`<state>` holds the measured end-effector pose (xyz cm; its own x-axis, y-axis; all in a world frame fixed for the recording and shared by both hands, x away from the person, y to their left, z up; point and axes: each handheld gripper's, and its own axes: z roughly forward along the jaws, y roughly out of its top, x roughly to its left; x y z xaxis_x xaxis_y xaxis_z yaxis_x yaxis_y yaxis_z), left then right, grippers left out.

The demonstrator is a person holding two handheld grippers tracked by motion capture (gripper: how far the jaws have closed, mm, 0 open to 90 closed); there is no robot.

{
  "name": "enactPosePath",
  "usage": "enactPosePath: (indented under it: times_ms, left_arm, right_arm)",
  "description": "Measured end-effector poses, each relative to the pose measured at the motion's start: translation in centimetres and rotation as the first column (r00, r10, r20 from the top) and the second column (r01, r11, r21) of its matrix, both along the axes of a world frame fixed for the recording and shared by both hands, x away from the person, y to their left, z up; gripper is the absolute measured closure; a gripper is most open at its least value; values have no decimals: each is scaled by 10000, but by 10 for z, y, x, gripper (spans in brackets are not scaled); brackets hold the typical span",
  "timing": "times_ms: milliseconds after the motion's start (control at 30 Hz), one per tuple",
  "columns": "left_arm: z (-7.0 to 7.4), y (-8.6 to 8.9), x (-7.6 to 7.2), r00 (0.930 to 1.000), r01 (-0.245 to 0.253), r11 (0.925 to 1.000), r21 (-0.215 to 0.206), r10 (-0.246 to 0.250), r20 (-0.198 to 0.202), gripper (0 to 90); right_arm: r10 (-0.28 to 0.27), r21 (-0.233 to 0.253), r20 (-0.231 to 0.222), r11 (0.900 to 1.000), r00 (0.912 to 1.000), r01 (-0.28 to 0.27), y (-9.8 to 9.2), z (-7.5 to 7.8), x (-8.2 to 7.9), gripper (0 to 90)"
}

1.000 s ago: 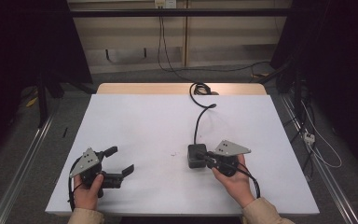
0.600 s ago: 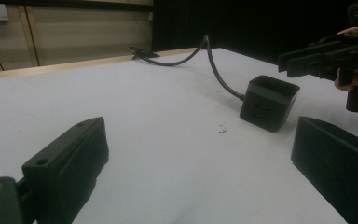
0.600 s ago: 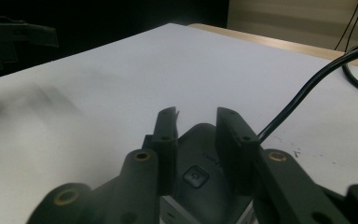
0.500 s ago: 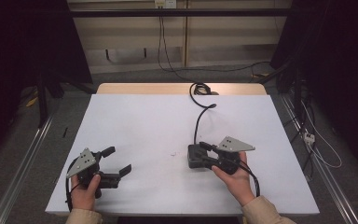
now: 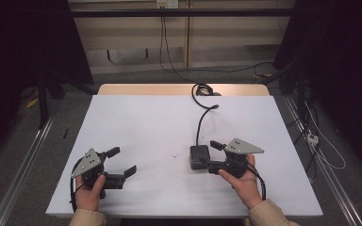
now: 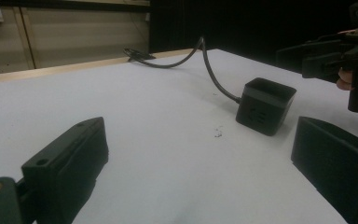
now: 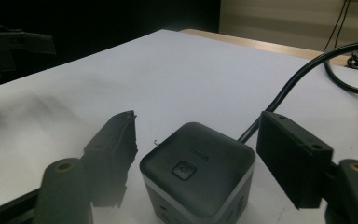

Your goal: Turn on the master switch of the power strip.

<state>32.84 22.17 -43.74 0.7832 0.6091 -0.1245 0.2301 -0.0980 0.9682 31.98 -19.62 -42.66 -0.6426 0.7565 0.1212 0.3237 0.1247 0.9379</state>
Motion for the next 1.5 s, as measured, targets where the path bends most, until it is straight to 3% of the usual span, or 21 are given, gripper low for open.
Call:
enactPosePath:
  times_ms: [400,933,1167,1400,1500]
  left_arm:
    - [0,6,-4,9999,-163,9998,-95,162,-41,35]
    - [2,23,-17,9983,-575,9983,-80,576,45,34]
    - [1,28,-19,9977,-674,9977,-95,675,34,34]
    - [1,29,-20,9977,-680,9977,-68,680,59,34]
    - [1,28,-20,9976,-688,9976,-57,688,48,34]
  right_arm:
    - [-208,48,25,9998,9998,208,-4,1,0,216]
    - [379,-103,235,9992,9990,-377,-3,5,-9,181]
    - [555,-78,102,9984,9984,-554,-2,4,-10,151]
    - [743,-219,139,9970,9971,-739,-8,0,-15,126]
    - [706,-55,190,9975,9973,-705,-13,-1,-17,114]
